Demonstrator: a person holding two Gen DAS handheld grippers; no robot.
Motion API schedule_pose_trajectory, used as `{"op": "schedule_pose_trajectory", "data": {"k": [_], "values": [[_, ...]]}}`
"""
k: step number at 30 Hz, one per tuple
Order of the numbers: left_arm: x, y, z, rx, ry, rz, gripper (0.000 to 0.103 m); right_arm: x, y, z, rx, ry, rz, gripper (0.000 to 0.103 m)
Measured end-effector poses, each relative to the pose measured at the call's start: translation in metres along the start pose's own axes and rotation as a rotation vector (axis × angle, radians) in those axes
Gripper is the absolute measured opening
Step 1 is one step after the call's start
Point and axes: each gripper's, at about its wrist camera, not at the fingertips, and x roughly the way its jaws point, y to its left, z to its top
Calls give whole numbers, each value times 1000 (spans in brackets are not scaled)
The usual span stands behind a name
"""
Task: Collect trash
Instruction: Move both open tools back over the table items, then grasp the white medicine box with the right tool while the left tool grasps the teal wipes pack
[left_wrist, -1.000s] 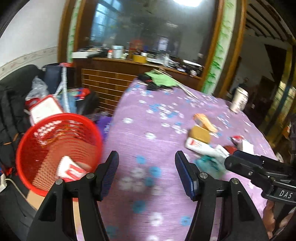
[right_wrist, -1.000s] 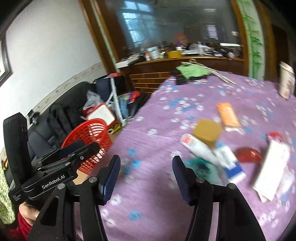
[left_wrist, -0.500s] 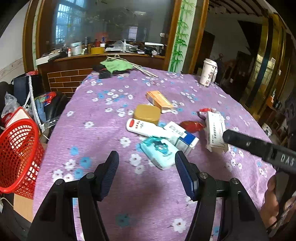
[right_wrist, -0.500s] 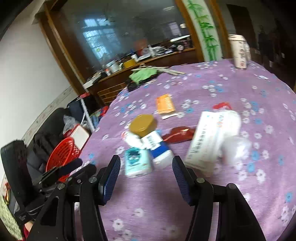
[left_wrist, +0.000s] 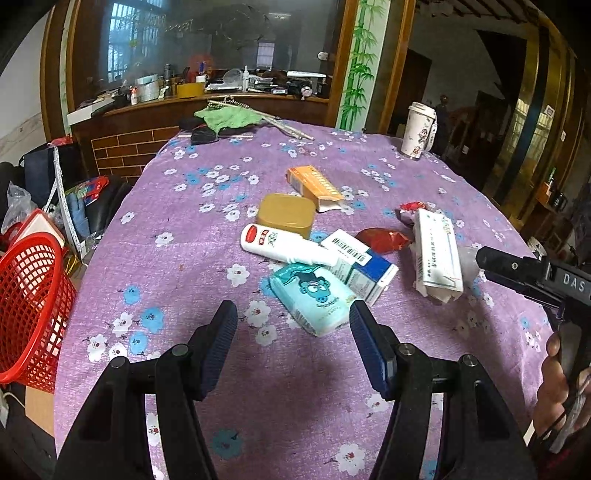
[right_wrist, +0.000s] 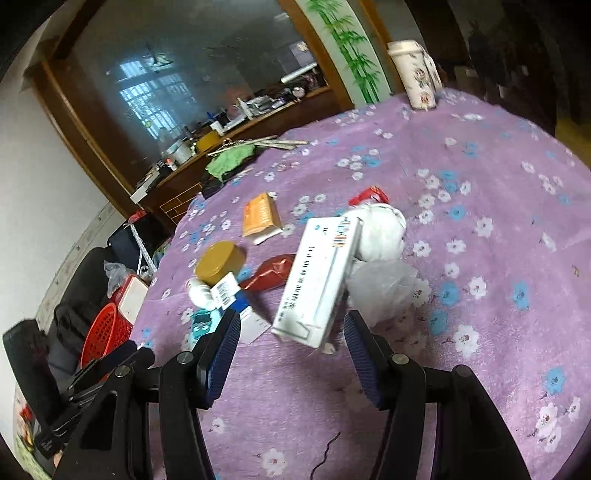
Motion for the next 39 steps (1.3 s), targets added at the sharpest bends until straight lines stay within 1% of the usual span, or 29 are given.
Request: {"op": "schedule_pose_trajectory", "data": {"k": [4,9,12,15,16,17,18,20,21,22,25,27,30,32,35,38,39], "values": [[7,7,0,-16,27,-2,62,14,-5,6,19,29,-4,62],[11,15,0,-34,46,-2,62,37,-2,16,-4,54,-61,62],[14,22,2,-58,62,-11,69,55,2,21,-35,75,-103,64],[19,26,6,-83,89,-26,70,69,5,22,-59,90,-115,64],[21,27,8,-95,102,-35,71,73,6,22,-68,92,-122,63],[24,28,9,-108,111,-46,71,76,7,21,-80,99,-134,54],[26,29,11,-121,121,-55,71,78,7,20,-87,103,-137,53],[31,30,14,-152,145,-73,71,77,5,19,-85,88,-107,51],[33,31,16,-171,154,-85,71,76,5,18,-90,78,-101,36],[35,31,17,-186,163,-95,71,73,6,18,-99,58,-89,16],[45,29,21,-230,193,-104,71,64,6,19,-107,-5,-28,14],[53,23,25,-233,206,-80,71,60,7,18,-125,-40,-29,14],[65,14,28,-235,230,-95,71,51,7,21,-116,-81,14,14],[72,5,28,-223,247,-88,71,46,7,21,-112,-106,17,14],[80,-10,29,-193,250,-82,70,46,7,21,-112,-102,28,14],[89,-21,28,-143,243,-32,63,45,6,22,-99,-99,45,14],[92,-22,27,-129,240,-15,59,45,5,22,-98,-100,49,14]]}}
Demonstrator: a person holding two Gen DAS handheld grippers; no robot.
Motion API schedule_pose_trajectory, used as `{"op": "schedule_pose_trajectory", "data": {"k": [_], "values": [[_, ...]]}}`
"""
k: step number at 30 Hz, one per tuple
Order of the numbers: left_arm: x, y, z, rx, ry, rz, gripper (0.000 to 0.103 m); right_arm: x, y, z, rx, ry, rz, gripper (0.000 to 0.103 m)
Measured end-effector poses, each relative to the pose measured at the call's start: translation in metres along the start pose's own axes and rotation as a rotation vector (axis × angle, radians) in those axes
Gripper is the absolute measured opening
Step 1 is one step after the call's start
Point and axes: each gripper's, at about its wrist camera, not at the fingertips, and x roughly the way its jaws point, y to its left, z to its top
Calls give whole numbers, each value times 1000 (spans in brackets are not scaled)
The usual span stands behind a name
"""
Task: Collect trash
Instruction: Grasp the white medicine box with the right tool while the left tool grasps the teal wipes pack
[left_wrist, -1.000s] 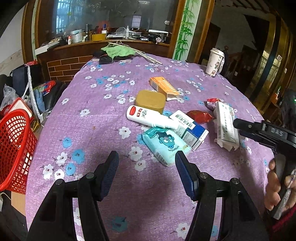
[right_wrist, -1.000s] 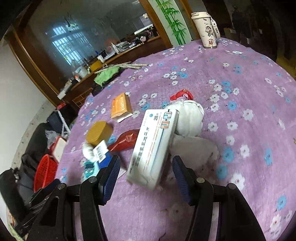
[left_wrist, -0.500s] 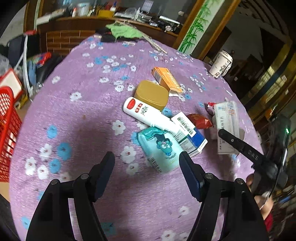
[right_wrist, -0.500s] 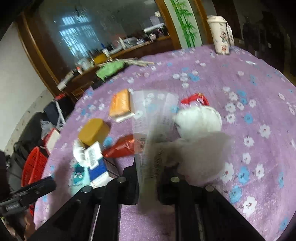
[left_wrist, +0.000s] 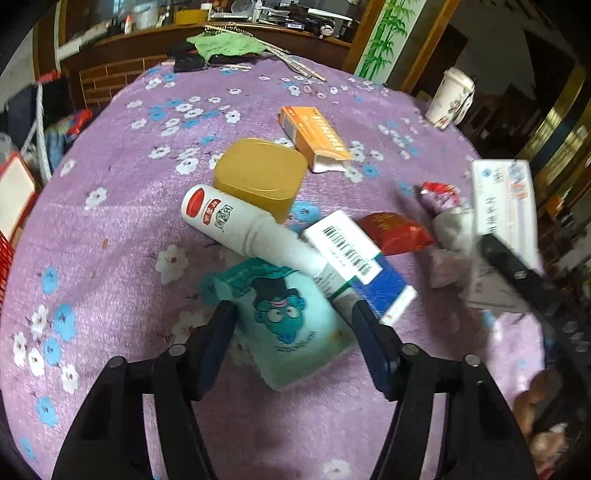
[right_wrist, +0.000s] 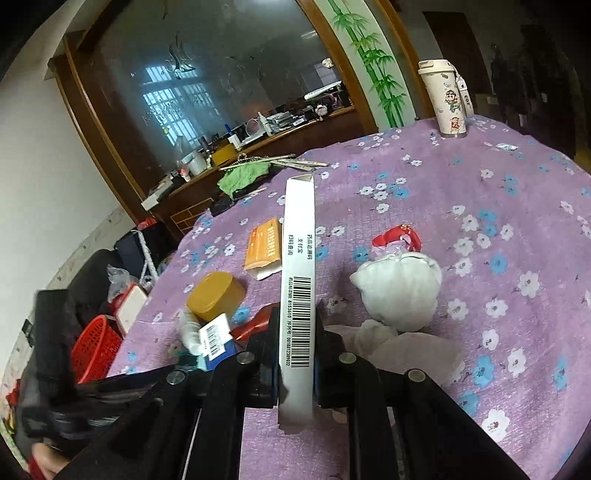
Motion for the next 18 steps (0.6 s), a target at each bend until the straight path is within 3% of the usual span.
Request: {"op": "schedule_pose_trajectory", "data": {"k": [1,3,8,13,18], "values": [[4,-1,0,13,1,9,53,0,0,0,-1,-2,-2,14],[5,1,1,24,-16,9,50,-1,0,0,-3,-1,7,14],[6,6,1,50,-48,-29,50,0,5,-3,-26,6,16,14],[-1,13,-3,55,-74,-75,26,2,10,-4,-56,7,17,14],[4,7,-4,68,-50,-115,28,6,14,-4,-76,12,7,14]]}}
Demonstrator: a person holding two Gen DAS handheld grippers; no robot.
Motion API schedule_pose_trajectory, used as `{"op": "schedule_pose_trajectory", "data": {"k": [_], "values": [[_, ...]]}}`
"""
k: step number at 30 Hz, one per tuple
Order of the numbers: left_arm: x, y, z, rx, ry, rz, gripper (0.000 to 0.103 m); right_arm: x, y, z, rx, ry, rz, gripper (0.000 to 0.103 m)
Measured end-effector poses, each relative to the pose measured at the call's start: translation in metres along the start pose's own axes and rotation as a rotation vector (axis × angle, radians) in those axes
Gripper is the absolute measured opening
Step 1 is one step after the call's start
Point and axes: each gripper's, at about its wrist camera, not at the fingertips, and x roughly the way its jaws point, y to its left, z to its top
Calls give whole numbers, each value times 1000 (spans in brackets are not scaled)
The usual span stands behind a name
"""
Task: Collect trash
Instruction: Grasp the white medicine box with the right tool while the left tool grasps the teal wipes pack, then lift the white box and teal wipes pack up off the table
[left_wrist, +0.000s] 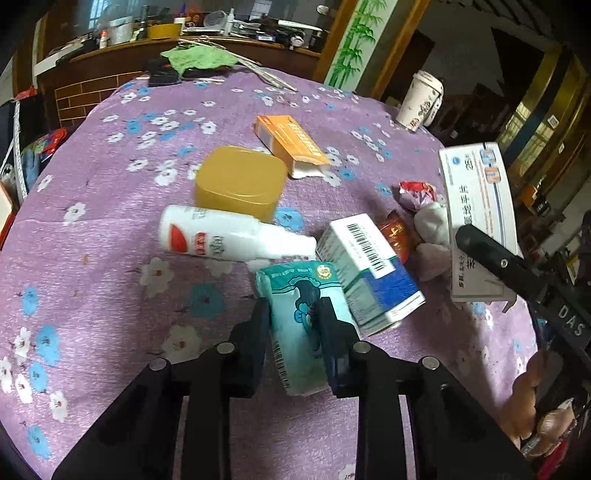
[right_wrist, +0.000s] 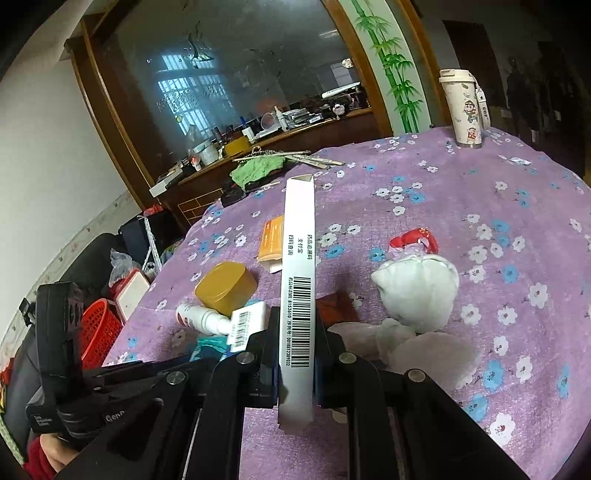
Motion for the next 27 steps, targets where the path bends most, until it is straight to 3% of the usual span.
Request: {"op": "schedule_pose_trajectory", "data": {"k": [3,9,12,27], "values": [[2,-3,0,9,-9,0,30,0,0,-1,1,1,-8,14],[-5,-2,-4,27,-68,4,13,1,0,-1,5,3,1,14],[-11,-2,-5,27,-103,-1,10,-2,1,-1,-3,-13,2,14],[-47,-11,-13,74,-193,21,8,-4,7,-2,-31,-21,-1,14]]}}
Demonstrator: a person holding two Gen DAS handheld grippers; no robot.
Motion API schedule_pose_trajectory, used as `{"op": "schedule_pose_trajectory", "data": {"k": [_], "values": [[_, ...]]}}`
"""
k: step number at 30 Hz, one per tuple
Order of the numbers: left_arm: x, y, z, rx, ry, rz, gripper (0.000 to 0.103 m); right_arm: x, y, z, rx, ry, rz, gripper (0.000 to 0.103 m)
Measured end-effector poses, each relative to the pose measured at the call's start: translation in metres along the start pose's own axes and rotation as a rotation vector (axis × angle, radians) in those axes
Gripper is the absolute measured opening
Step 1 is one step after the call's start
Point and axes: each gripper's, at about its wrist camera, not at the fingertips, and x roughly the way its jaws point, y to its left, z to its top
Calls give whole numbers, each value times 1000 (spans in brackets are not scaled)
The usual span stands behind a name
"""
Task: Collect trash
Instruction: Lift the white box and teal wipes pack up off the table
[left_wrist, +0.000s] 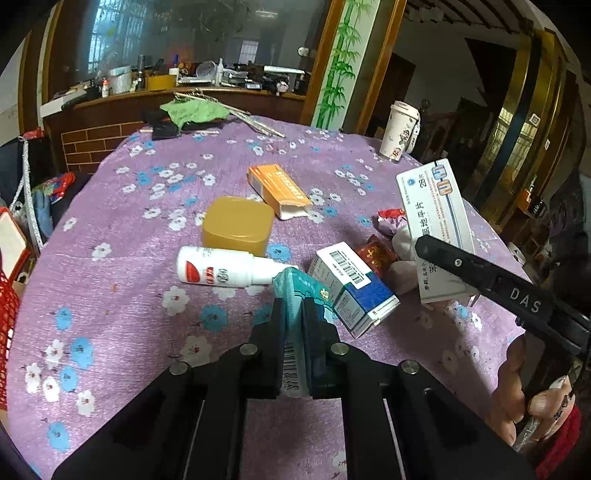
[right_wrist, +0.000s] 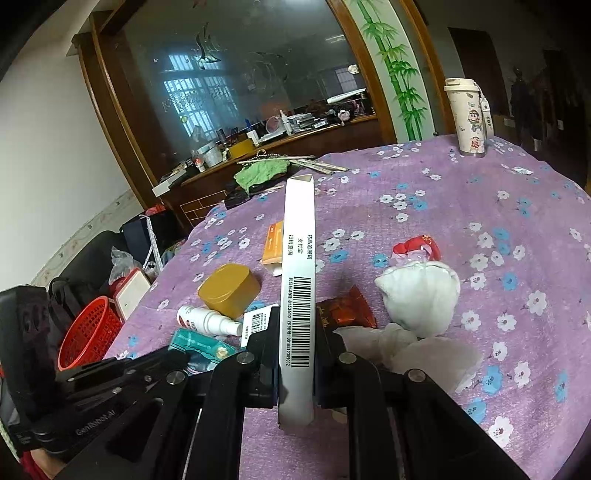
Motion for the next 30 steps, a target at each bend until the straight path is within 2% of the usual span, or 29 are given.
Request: {"op": "schedule_pose_trajectory", "data": {"k": [10,13,20,30], "values": [[-33,10,4,-5,-50,15,8,-4,13,-3,-34,6,-18,14],[-48,18,2,-10,-77,30,8,-18,27,-7,-44,8,18,14],[-76,30,-2,-20,-139,62,8,-46,67,-22,-115,-16,35,14],[-90,34,-9,-23,-162,85,8,-56,87,-34,-125,-6,77,14]]}}
